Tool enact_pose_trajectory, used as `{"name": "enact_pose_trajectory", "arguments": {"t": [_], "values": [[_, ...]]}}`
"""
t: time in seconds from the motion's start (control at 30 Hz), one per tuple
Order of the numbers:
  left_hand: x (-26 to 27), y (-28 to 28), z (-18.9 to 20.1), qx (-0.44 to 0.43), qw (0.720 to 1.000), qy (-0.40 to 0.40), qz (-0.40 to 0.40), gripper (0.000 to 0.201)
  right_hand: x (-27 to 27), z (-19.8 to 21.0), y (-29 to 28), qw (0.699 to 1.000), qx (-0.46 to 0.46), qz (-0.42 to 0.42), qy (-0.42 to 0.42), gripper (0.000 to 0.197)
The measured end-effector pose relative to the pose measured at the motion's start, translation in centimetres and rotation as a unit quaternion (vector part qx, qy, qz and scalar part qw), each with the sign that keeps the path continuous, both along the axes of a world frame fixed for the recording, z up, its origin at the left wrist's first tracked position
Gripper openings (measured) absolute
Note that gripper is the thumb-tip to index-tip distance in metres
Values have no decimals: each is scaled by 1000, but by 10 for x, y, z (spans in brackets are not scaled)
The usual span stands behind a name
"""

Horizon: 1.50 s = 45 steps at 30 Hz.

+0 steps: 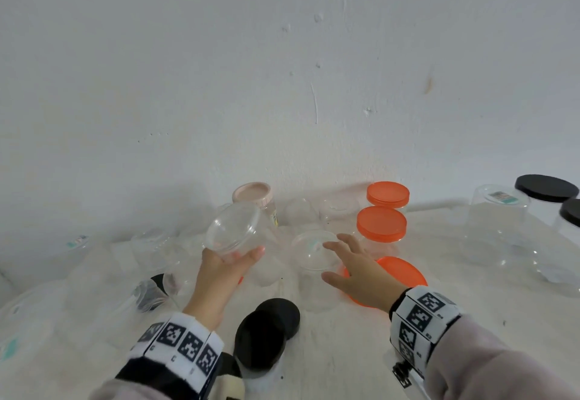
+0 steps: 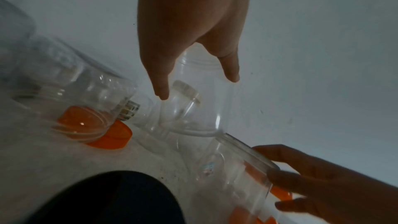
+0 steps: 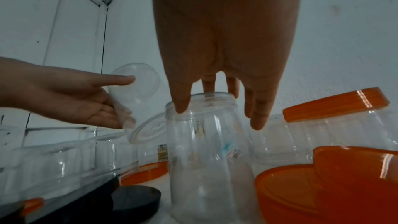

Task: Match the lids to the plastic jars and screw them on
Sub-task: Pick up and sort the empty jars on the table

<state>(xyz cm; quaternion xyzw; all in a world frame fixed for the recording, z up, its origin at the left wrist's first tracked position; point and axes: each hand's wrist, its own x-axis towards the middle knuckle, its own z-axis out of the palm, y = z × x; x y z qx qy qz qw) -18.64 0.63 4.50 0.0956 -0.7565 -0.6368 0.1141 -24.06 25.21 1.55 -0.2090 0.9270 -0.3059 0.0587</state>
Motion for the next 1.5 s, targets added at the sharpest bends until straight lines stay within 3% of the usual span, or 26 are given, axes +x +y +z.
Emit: {"name": "enact_pose_trajectory", "arguments": {"t": [0.17,0.27,0.33,0.57,0.67,0.93,1.07,1.23,1.5], "values": [[-37,-4,-19,23,995,-32,95,74,-3,-4,5,1000,4,16,24,57],[-47,-2,-31,-10,992,-55,115,68,-7,-7,7,999,-11,18,28,57],[-50,2,-36,-40,992,-45,107,58,-10,-9,8,999,-17,20,27,58],[-59,2,-48,-162,983,-75,44,77,-30,0,18,997,-80,24,-3,50],[-61,-1,-52,-144,986,-85,18,83,-49,8,20,994,-105,-6,2,39],[-62,-10,-40,-170,977,-126,35,130,-105,12,4,998,-36,-18,-52,36],[-68,-11,-37,-218,966,-134,36,123,-128,13,-10,994,-10,-17,-107,38],[-69,-16,-37,-214,963,-160,27,123,-146,10,-21,987,69,-6,-143,51],[-67,-16,-35,-236,959,-156,8,119,-156,14,-40,984,123,55,-120,64]]}}
